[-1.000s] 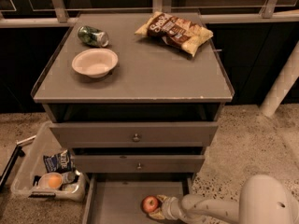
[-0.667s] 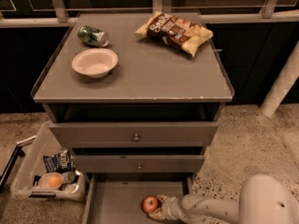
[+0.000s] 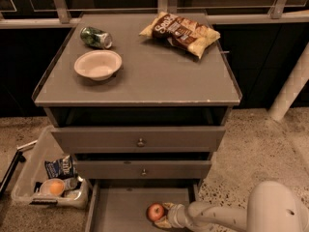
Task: Place apple into bottom drawer
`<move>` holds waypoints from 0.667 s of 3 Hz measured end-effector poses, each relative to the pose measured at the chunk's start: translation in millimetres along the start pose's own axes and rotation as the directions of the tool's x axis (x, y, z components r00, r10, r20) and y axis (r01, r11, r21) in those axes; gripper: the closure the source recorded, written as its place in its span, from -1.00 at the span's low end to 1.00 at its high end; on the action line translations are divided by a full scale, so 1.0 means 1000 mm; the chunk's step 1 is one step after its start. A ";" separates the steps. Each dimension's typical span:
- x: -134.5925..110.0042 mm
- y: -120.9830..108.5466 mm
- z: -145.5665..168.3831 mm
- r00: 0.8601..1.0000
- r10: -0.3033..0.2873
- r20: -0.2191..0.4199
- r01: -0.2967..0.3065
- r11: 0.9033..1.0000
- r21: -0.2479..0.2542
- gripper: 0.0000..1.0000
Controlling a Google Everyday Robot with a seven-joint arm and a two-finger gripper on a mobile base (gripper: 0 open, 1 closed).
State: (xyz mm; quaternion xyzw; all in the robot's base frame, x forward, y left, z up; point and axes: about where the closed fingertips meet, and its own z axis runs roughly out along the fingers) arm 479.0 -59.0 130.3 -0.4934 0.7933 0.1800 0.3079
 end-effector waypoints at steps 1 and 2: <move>0.000 0.000 0.000 1.000 0.000 0.000 0.000 1.000 0.000 -1.00; 0.000 0.000 0.000 1.000 0.000 0.000 0.000 1.000 0.000 -1.00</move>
Offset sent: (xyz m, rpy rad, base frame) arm 0.0000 0.0000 0.0000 0.0000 0.0000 0.0000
